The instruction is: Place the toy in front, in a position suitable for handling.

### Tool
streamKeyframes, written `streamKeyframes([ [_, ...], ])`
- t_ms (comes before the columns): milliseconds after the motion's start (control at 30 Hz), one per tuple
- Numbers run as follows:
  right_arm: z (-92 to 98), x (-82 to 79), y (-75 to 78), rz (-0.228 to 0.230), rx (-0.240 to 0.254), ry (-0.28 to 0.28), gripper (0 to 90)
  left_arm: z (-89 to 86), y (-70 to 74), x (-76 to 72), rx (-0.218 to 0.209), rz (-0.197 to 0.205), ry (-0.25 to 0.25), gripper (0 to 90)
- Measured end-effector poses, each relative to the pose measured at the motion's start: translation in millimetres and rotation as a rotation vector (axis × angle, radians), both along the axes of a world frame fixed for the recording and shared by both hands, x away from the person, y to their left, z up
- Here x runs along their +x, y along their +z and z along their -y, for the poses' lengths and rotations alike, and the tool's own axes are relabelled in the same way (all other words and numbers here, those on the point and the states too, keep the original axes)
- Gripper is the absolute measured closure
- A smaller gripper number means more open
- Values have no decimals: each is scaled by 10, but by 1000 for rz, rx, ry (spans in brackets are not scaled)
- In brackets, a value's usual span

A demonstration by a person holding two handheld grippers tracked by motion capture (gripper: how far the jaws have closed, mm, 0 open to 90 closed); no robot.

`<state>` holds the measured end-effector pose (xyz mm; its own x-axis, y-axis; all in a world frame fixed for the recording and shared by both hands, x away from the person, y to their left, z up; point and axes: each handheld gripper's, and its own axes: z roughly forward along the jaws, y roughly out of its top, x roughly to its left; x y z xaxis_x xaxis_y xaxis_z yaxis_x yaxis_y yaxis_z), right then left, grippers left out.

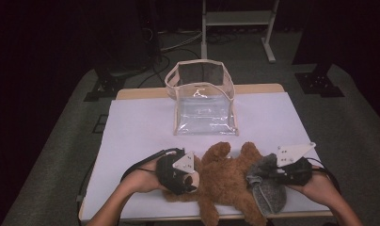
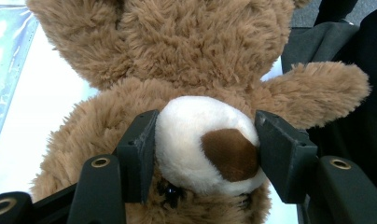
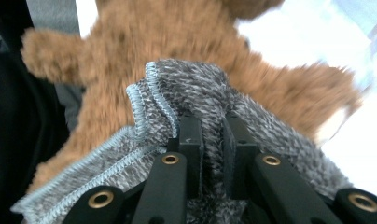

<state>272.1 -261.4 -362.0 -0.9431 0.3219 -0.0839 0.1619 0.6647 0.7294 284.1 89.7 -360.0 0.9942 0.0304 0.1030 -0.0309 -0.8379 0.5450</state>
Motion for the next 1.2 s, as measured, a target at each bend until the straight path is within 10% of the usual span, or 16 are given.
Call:
streamKeyframes([
  [167,-301,83,242,70,9,60,795,4,3,-14,7,-1,-3,411],
  [300,-466,202,134,49,-52,79,795,-22,-7,-32,-6,1,-3,411],
  [600,-32,295,-94,-44,-62,-24,795,11,-8,-33,-5,1,-4,412],
  [967,-454,396,130,12,-78,56,794,7,-12,-53,-5,4,-6,411],
  [1200,-79,415,-88,-55,-72,-31,795,23,-11,-42,-12,4,-6,411],
])
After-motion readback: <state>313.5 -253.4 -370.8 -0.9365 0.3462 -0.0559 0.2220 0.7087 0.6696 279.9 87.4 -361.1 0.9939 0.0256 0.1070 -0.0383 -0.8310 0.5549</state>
